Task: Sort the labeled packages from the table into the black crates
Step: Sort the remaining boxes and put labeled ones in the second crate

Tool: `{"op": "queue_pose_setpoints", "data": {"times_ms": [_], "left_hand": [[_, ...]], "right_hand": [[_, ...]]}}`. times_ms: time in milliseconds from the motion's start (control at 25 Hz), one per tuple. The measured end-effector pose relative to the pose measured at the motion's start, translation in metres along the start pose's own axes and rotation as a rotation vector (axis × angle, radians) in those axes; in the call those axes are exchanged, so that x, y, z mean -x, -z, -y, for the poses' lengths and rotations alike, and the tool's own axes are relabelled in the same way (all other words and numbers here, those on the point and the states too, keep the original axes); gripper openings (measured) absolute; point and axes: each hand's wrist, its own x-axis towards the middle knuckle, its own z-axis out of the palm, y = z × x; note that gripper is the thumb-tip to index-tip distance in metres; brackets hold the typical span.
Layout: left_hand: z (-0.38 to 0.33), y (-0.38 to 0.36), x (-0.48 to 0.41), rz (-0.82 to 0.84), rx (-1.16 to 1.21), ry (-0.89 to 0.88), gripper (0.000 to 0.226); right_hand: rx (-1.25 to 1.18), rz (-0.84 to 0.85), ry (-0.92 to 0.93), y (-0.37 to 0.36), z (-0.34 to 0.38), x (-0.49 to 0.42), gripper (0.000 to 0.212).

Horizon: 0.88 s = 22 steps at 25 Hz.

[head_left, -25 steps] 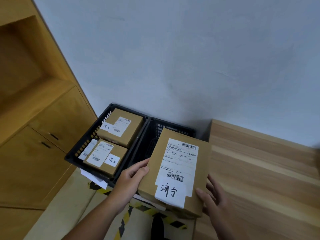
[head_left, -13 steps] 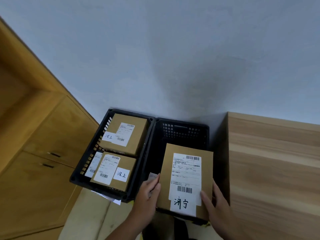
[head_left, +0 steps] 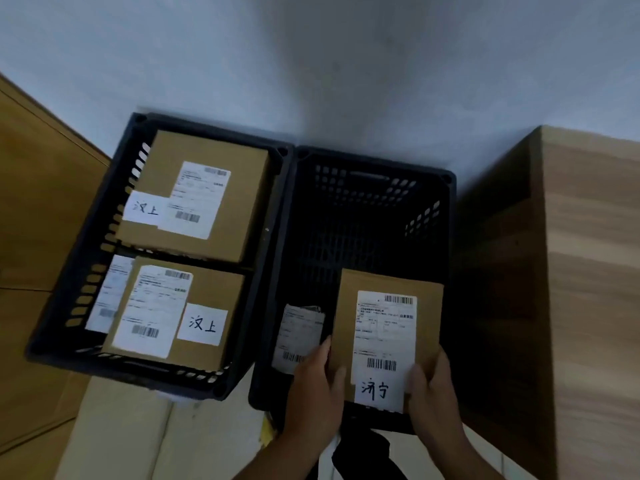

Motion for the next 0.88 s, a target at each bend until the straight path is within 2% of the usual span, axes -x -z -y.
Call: {"op": "queue_pose_setpoints", "data": {"times_ms": [280, 440, 600, 800, 880], "left_hand": [[0.015, -0.019, -0.033, 0.027, -0.050, 0.072, 0.052], [0.020, -0.032, -0.053, 0.052, -0.231, 0.069, 0.061], [0.024, -0.053, -0.060, 0.120, -0.195, 0.088, 0.050], [0.034, -0.078, -0.072, 0.213, -0.187, 0.132, 0.057], [0.036, -0.085, -0.079, 0.242, -0.161, 0.163, 0.068]], "right_hand": [[-0.009, -0.019, -0.036, -0.038, -0.018, -0.041, 0.061], [0.017, -0.007, -0.069, -0.050, -0.032, -0.062, 0.073], [0.043, 0.000, -0.122, -0.051, -0.055, -0.079, 0.076], [0.142, 0.012, -0.185, -0.067, -0.068, -0.105, 0.075], [0.173, 0.008, -0.186, -0.074, -0.072, -0.112, 0.072]]}}
